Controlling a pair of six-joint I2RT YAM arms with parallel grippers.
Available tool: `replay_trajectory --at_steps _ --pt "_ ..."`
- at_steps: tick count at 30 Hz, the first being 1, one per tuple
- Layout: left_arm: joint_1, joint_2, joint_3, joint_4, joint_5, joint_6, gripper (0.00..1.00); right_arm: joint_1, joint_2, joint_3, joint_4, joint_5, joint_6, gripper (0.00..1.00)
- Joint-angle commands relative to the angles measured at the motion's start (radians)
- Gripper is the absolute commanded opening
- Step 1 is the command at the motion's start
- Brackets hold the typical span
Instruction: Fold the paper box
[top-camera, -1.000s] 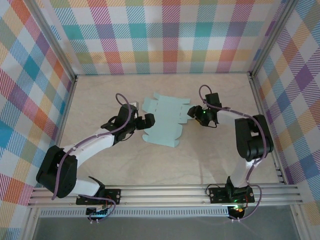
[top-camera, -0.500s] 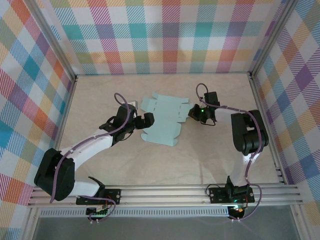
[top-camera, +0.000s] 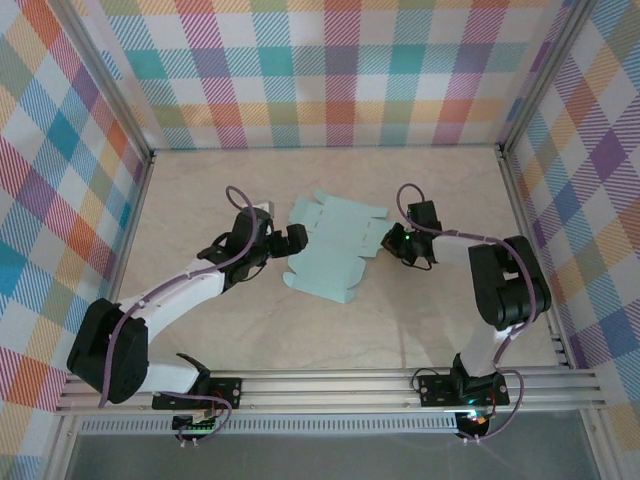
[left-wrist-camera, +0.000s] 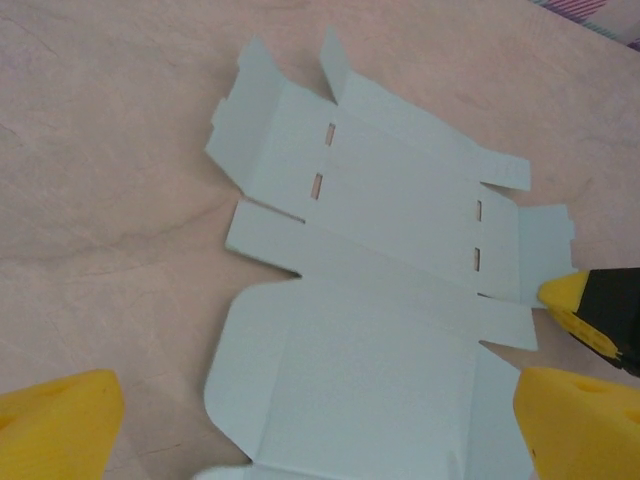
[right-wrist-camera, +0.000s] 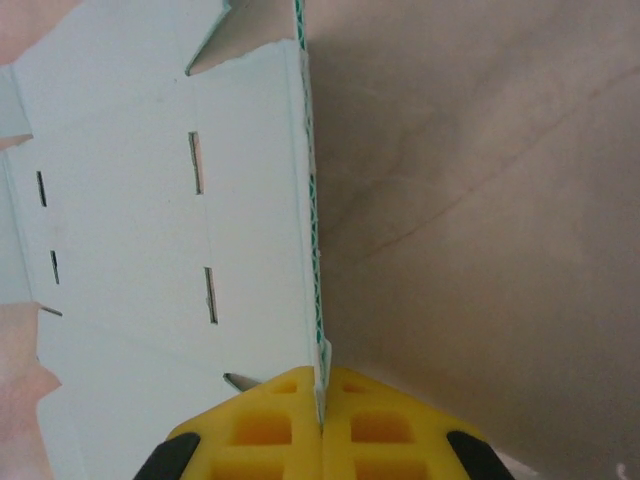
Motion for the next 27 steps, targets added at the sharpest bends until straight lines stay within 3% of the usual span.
replay_trajectory --at_steps 1,2,3,7,9,12,17,27 --pt "-0.009 0.017 0.03 -0.017 -0.019 -0.021 1.0 0.049 -0.025 -0.036 0.077 0.094 0.164 0.0" --pt "-0.009 0.022 0.032 -0.015 -0.022 -0.024 1.0 0.065 -0.029 -0.04 0.089 0.089 0.171 0.0" --pt "-0.009 0.027 0.031 -0.014 -0.021 -0.025 1.0 0.075 -0.038 -0.044 0.095 0.087 0.17 0.07" --pt "-0.009 0.031 0.029 -0.009 -0.018 -0.029 1.0 0.05 -0.129 -0.059 -0.001 0.201 0.064 0.59" --pt "-0.009 0.028 0.031 -0.013 -0.023 -0.017 1.0 0.009 -0.151 -0.025 -0.07 0.205 -0.038 0.72" --pt "-0.008 0.023 0.033 -0.022 -0.035 0.009 1.0 -0.048 -0.118 0.092 -0.167 0.141 -0.223 0.78" --pt "-0.009 0.019 0.035 -0.03 -0.033 0.017 1.0 -0.087 0.101 0.428 -0.401 0.02 -0.451 0.79" --pt "-0.01 -0.027 0.032 -0.077 -0.059 0.035 1.0 -0.045 0.473 0.855 -0.487 -0.159 -0.374 0.71"
